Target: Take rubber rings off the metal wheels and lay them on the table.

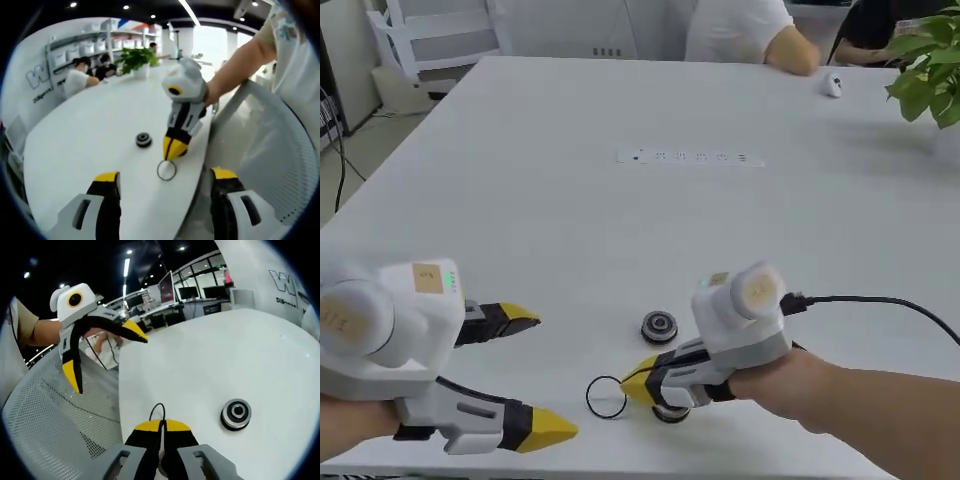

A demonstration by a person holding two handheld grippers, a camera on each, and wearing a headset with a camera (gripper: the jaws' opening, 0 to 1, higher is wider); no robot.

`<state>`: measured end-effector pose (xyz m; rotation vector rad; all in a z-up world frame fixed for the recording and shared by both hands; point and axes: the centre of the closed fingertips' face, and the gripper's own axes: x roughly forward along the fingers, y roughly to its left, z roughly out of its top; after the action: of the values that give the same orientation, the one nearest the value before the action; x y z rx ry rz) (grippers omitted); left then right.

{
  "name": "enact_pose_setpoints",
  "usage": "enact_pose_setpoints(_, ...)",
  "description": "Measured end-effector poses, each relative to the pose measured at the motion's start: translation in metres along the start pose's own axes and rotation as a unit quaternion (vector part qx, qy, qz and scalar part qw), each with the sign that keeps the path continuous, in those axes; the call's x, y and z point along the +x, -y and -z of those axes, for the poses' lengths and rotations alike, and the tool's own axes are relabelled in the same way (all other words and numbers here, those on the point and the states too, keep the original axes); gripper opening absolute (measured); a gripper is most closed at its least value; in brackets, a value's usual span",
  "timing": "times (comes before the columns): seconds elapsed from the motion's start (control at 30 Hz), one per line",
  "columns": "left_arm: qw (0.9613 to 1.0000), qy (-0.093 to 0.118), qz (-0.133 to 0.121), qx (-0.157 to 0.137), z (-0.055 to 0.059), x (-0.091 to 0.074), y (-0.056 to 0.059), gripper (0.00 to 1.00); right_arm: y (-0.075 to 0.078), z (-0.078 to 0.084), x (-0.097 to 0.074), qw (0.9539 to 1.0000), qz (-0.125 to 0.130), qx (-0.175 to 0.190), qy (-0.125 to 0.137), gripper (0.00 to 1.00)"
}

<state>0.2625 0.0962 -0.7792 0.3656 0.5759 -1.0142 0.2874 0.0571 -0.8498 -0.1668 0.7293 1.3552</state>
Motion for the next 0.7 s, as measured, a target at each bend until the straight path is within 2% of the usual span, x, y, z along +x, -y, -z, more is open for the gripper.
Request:
enact_pose_setpoints(0.13, 1.0, -0.002, -0.002, 0.002, 0.001, -0.001, 0.0, 0.74, 0.004, 0.0, 0.0, 0.9999, 0.012, -0.006, -0.002, 0.02)
enact_pose_setpoints(0.4, 1.0, -0.004, -0.004, 0.003, 0.001, -0.001, -0.001, 0.73, 0.007, -0.001, -0.003, 0.9998, 0.017, -0.005, 0.003, 0.09)
enact_pose_setpoints(0.7, 1.0, -0.001, -0.004, 0.006, -0.005, 0.0, -0.003, 0.72, 0.012, -0.016, -0.017, 0.9991, 0.026, 0.003, 0.033, 0.15)
